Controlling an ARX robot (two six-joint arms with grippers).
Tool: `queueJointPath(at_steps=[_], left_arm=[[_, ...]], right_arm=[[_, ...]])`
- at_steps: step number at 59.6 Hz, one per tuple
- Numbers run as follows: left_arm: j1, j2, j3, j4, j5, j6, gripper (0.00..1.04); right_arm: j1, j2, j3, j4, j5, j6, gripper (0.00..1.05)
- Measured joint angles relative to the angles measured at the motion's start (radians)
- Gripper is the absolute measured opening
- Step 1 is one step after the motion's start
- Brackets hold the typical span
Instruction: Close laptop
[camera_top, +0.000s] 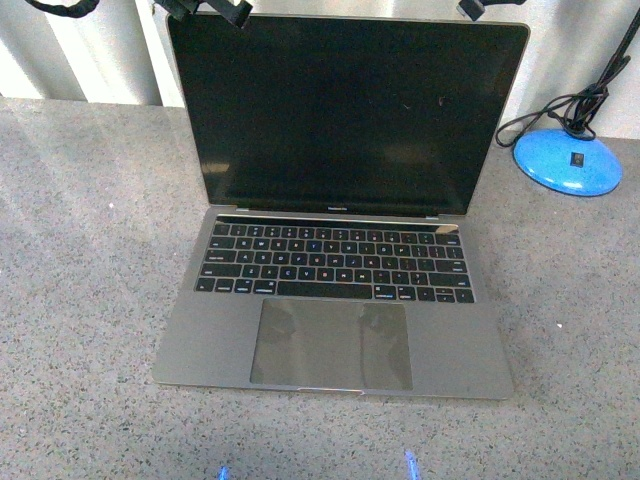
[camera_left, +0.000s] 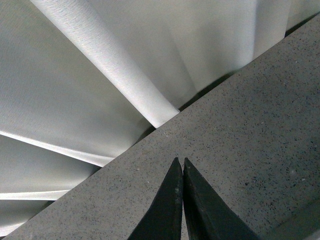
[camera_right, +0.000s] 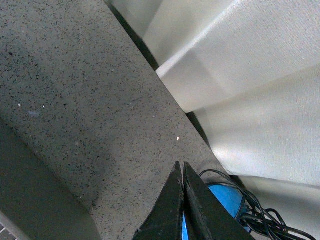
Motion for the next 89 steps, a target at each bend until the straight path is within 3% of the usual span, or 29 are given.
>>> queueJointPath(at_steps=[45,89], left_arm=[[0.001,-0.087,-0.096,-0.062,0.043,0.031,0.04],[-0.03,-0.133,-0.185,-0.133,0.063,0.064,0.04]], right_arm=[[0.039,-0.079,-0.171,0.064,0.009,0.013,0.01],[0.054,-0.208,-0.463,0.196,0.0,0.066,0.01]])
